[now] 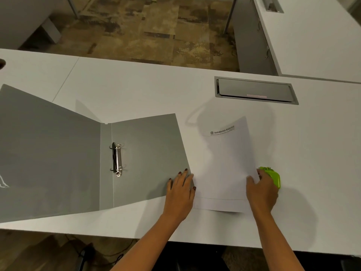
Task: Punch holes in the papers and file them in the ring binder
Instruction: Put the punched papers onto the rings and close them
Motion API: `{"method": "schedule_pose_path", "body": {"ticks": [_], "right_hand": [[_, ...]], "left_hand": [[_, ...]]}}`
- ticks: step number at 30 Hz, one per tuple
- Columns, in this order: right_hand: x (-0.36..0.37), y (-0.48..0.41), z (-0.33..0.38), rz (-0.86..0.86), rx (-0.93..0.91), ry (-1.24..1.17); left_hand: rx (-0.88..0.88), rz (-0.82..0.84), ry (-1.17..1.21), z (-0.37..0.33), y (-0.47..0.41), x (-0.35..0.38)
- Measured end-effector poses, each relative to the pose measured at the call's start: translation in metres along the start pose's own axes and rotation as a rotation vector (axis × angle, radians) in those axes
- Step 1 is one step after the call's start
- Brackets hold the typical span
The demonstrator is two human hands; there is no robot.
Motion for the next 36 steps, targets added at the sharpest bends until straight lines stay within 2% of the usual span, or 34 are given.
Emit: {"method": "schedule_pose_path", "body": {"ticks": [3, 9, 11, 15, 20, 24, 31, 36], "right_hand": [[-0.016, -0.001, 0.015, -0.046, -0.155, 0.004], [-0.044, 0.009, 0.067, -0.055, -0.325, -0.099], [-0.045, 0.014, 0.083, -0.013, -0.331, -0.158], [-0.026, 0.027, 0.109, 0.183, -0.265, -0.286], [0.03, 0.048, 0.125, 0.437, -0.172, -0.346], [0.069, 0.064, 0.134, 0.53, -0.112, -0.314], [0.11, 0.075, 0.147, 0.585, -0.112, -0.209], [0.125, 0.076, 0.15, 0.59, -0.1, -0.187]], "left_hand": [[-0.015, -0.066, 0.291, 0.005, 0.005, -0.009], [-0.136, -0.314, 0.534, 0.021, 0.011, -0.047], [-0.252, -0.355, 0.619, 0.032, 0.01, -0.065], [-0.561, -0.503, 0.687, 0.068, 0.006, -0.096], [-0.934, -0.723, 1.283, 0.134, -0.003, -0.125], [-0.985, -0.615, 1.349, 0.163, -0.014, -0.139], [-1.057, -0.413, 1.334, 0.19, -0.043, -0.133], [-1.128, -0.343, 1.328, 0.195, -0.054, -0.128]]}}
Point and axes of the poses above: each hand's wrist, its own y-axis away from the middle knuckle, its own x-axis out of the palm, z = x × y, the point moved 2 cm from there along -y, towards the middle knuckle, and after that the axes turned 2 degrees about -y, right-handed, at the moved point
